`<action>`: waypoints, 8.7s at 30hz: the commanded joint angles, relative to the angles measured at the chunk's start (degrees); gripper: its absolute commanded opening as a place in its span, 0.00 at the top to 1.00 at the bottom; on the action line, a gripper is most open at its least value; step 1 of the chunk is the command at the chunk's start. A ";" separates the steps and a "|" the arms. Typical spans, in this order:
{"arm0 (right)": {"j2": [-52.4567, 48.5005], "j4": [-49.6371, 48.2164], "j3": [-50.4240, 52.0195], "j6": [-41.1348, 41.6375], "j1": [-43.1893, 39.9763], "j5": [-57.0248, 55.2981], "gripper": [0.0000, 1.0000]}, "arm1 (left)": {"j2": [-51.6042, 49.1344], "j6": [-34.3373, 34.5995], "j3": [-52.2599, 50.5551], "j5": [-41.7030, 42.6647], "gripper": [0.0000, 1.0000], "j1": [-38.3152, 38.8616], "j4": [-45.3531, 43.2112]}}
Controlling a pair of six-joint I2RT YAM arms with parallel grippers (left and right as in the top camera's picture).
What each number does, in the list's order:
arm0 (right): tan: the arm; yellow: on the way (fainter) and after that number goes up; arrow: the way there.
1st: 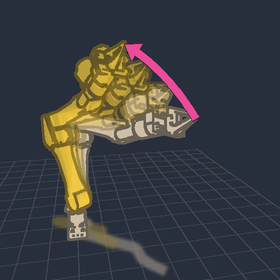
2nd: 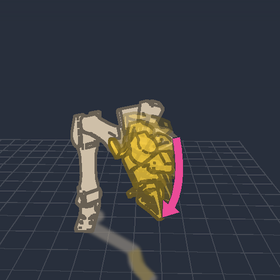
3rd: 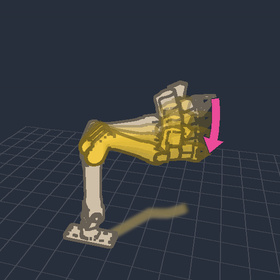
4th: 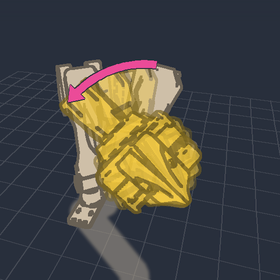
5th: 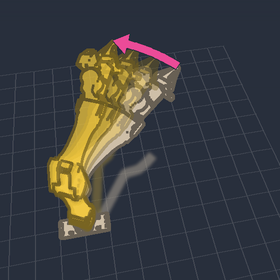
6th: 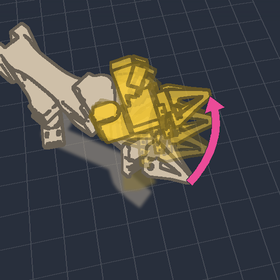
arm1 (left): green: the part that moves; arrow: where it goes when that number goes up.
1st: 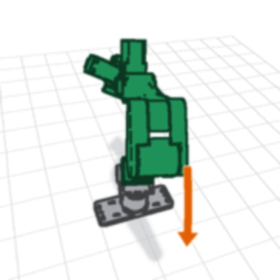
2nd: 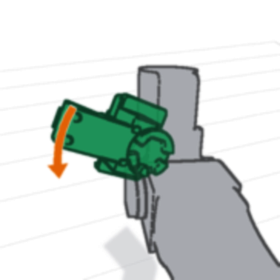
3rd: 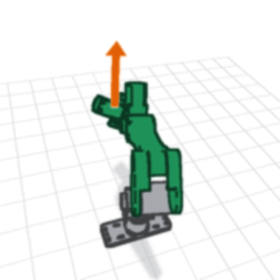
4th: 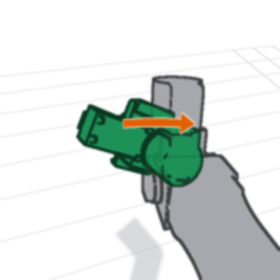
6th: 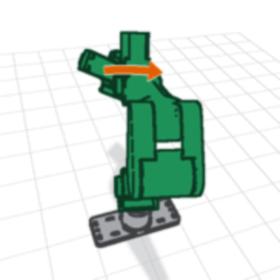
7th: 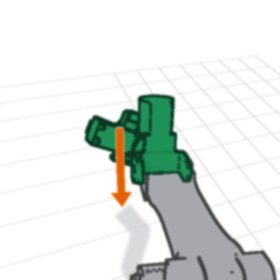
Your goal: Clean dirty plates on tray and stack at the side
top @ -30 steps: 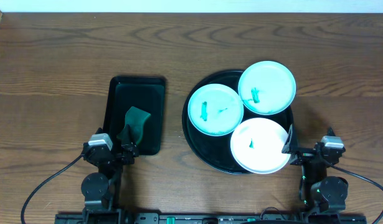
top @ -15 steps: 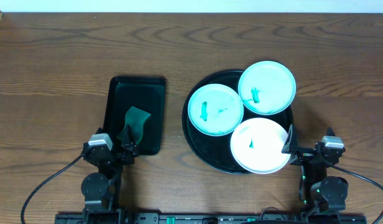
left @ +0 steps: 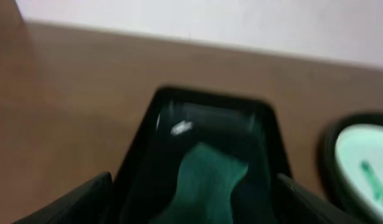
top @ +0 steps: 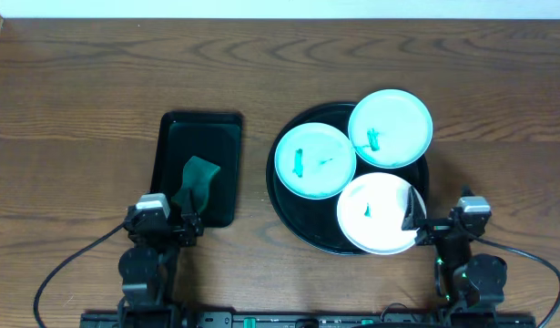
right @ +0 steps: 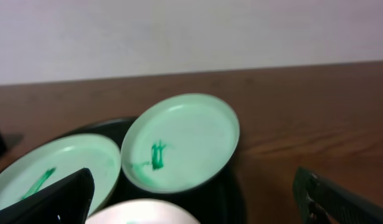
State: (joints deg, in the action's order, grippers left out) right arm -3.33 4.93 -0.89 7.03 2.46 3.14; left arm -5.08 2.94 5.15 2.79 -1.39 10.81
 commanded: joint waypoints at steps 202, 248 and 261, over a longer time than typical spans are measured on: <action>-118.20 34.84 -76.89 17.59 26.10 -0.26 0.99 | -91.45 3.50 69.59 1.05 0.93 -0.13 39.80; -118.20 36.37 -76.89 21.66 23.63 0.15 0.99 | -104.98 39.85 73.05 -6.43 0.93 31.30 25.07; -118.20 36.37 -76.37 21.64 23.41 0.24 0.99 | -112.83 35.41 73.29 12.57 0.93 31.19 26.32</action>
State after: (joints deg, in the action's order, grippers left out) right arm -117.12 41.41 -79.18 27.00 25.74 -0.82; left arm -115.42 42.28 79.55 3.11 29.41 36.10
